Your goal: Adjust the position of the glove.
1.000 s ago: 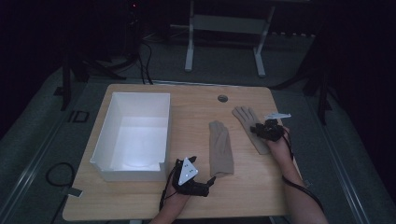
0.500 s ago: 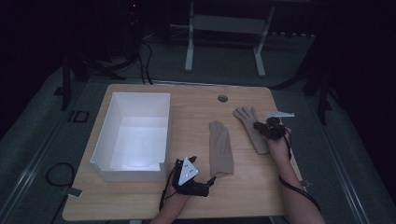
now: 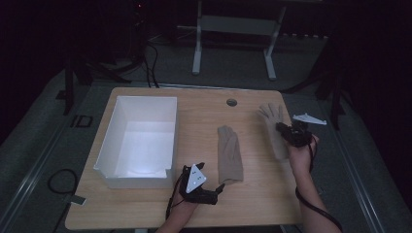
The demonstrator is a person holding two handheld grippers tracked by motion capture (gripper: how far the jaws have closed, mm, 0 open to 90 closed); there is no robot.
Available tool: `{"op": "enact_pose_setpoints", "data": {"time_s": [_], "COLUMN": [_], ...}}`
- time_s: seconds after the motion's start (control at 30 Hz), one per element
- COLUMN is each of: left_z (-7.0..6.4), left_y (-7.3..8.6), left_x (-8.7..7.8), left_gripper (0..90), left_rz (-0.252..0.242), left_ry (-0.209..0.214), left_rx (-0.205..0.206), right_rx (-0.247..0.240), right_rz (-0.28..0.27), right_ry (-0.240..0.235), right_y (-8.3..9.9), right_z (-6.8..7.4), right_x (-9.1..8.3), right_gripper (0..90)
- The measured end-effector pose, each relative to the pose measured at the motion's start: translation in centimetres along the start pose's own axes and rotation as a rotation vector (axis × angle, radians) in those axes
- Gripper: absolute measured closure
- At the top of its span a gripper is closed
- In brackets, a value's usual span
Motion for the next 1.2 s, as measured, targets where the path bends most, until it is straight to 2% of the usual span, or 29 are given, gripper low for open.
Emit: {"op": "enact_pose_setpoints", "data": {"time_s": [0.07, 0.2, 0.3, 0.4, 0.5, 0.6, 0.7, 0.83, 1.07, 1.2], "left_z": [0.0, 0.0, -0.1, -0.1, 0.0, -0.1, -0.1, -0.1, -0.1, -0.1], "left_y": [0.0, 0.0, 0.0, 0.0, 0.0, 0.0, 0.0, 0.0, 0.0, 0.0], "left_x": [0.0, 0.0, 0.0, 0.0, 0.0, 0.0, 0.0, 0.0, 0.0, 0.0], "left_gripper": [1.4, 1.4, 1.4, 1.4, 1.4, 1.4, 1.4, 1.4, 1.5, 1.4], "left_rz": [0.0, 0.0, 0.002, 0.002, 0.002, 0.002, 0.003, 0.002, 0.001, 0.002], "left_ry": [0.0, -0.001, -0.002, -0.002, -0.002, -0.003, -0.003, -0.002, -0.002, -0.002], "left_rx": [0.001, 0.0, 0.006, 0.004, 0.002, 0.006, 0.007, 0.008, 0.008, 0.01], "right_rx": [0.025, 0.027, 0.048, 0.079, 0.084, 0.098, 0.118, 0.125, 0.113, 0.109], "right_rz": [-0.002, 0.003, 0.011, 0.01, 0.019, 0.029, 0.044, 0.083, 0.14, 0.153], "right_ry": [0.018, 0.079, 0.109, 0.115, 0.131, 0.149, 0.146, 0.165, 0.166, 0.153], "right_y": [0.3, 1.1, 2.0, 2.8, 3.7, 4.9, 5.9, 7.2, 9.0, 9.0], "right_z": [-0.1, -0.4, -0.6, -0.9, -1.0, -1.1, -1.3, -1.6, -1.9, -2.2], "right_x": [-0.8, -2.1, -2.7, -3.2, -3.3, -3.2, -2.9, -1.8, -0.2, -0.1], "right_gripper": [83.3, 83.3, 83.4, 83.4, 83.3, 83.3, 83.3, 83.2, 80.9, 78.2]}}
Point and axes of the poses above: each handheld gripper's, and its own axes: x roughly forward along the jaws, y roughly out of its underside, z roughly to its left, the point moved 1 cm from there along x, roughly forward along the jaws, and after that the axes turned 5 degrees about x, right-handed, at the moved point
